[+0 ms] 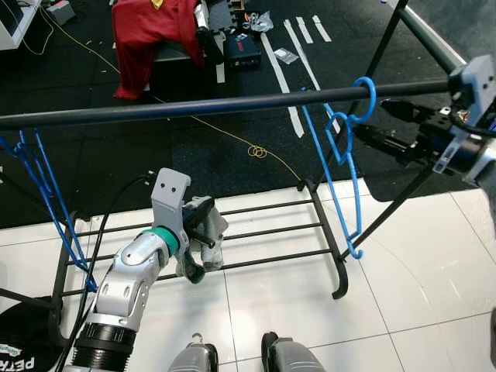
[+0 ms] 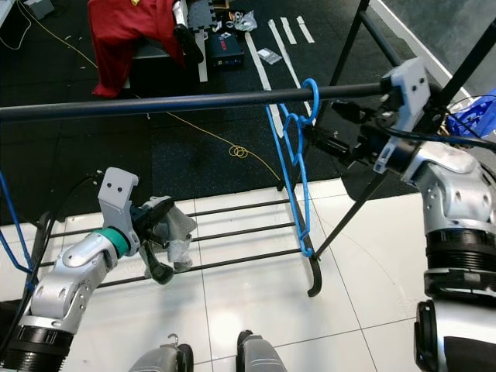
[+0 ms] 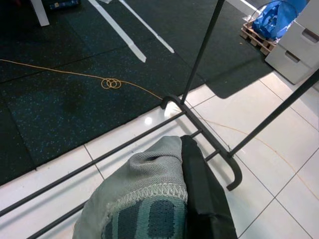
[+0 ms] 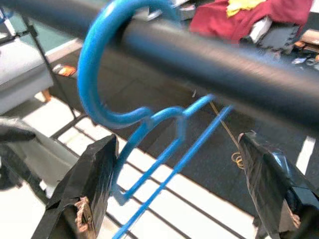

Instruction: Hang hanger

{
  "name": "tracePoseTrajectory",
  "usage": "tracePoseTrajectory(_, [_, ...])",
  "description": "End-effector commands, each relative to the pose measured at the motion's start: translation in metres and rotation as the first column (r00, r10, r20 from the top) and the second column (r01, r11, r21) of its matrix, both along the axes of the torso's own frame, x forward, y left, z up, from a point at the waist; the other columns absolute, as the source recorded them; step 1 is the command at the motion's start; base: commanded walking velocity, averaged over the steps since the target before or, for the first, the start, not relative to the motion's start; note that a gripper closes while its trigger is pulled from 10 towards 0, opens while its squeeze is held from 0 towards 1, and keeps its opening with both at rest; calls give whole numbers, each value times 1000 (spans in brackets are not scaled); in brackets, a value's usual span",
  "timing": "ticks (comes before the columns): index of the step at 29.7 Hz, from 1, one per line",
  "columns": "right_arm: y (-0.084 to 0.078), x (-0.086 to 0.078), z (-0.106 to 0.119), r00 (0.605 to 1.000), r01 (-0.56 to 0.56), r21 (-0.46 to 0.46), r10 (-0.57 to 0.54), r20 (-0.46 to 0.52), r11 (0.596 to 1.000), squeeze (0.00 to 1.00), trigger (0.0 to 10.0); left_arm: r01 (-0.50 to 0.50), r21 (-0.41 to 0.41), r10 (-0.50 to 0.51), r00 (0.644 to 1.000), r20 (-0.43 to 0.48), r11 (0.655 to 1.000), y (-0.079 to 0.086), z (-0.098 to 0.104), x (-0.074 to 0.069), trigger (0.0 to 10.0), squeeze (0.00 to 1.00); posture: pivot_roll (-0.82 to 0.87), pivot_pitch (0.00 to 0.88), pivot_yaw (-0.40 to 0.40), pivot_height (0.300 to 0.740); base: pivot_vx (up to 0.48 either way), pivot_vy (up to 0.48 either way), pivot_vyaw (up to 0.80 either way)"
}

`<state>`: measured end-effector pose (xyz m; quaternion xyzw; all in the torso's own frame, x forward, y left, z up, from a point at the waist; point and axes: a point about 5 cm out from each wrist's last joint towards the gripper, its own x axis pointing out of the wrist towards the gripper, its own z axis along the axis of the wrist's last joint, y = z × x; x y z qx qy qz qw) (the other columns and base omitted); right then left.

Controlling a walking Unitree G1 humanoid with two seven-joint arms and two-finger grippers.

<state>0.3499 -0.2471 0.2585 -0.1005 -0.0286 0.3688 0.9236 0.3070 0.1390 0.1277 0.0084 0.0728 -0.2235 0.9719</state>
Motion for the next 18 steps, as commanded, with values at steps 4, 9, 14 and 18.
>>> tracePoseTrajectory(4, [12,9,-7,1000,11,-81,-12,-17,997,0,10000,2,8,-2,1000,-4,1000,0,-2,-1,10000,0,-64,118,32,740,0,0,0])
tracePoseTrajectory(9, [19,13,-7,1000,14,-119,-17,-20,993,0,10000,0,10,0,1000,0,1000,1,-2,-1,10000,0,-61,114,30,740,0,0,0])
tracePoseTrajectory(14, [23,18,-4,999,38,-160,-41,-14,986,0,10000,-3,10,3,1000,3,1000,1,-2,-1,10000,0,-62,112,29,740,0,0,0])
tracePoseTrajectory(18, [22,21,-2,998,61,-171,-62,-2,983,0,10000,-5,9,5,1000,4,1000,1,-1,-1,10000,0,-62,111,28,740,0,0,0])
